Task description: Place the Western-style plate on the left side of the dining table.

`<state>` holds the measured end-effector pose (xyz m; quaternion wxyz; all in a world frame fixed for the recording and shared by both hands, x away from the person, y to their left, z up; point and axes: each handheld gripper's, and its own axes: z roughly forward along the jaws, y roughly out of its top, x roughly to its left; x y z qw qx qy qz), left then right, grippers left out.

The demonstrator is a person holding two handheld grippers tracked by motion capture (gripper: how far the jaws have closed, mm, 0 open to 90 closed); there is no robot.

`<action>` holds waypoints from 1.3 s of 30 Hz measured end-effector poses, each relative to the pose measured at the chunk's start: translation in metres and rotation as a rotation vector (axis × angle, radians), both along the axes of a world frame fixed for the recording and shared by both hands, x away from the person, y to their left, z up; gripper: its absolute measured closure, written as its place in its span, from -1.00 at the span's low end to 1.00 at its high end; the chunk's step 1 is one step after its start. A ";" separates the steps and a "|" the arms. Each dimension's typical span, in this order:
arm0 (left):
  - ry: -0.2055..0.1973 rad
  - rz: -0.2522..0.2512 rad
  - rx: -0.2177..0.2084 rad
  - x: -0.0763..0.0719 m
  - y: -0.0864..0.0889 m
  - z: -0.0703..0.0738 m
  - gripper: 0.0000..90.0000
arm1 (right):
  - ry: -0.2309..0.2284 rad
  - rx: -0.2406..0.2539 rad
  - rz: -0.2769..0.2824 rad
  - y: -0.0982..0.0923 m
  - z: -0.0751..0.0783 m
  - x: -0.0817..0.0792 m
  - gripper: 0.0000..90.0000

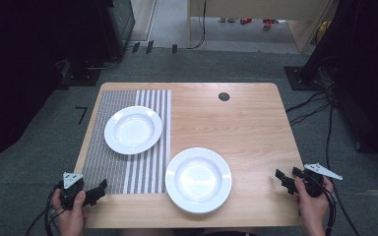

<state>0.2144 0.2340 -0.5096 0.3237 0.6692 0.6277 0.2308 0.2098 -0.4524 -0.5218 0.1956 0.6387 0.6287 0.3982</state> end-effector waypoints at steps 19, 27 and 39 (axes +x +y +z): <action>0.010 -0.002 0.057 -0.003 0.003 -0.005 -0.75 | 0.027 -0.180 -0.002 0.003 -0.003 -0.020 -0.60; 0.009 -0.005 0.100 -0.003 -0.001 -0.007 -0.79 | 0.039 -0.241 -0.002 0.010 -0.004 -0.019 -0.61; -0.010 -0.008 0.099 -0.004 -0.001 -0.008 -0.80 | 0.039 -0.244 0.001 0.010 -0.004 -0.019 -0.65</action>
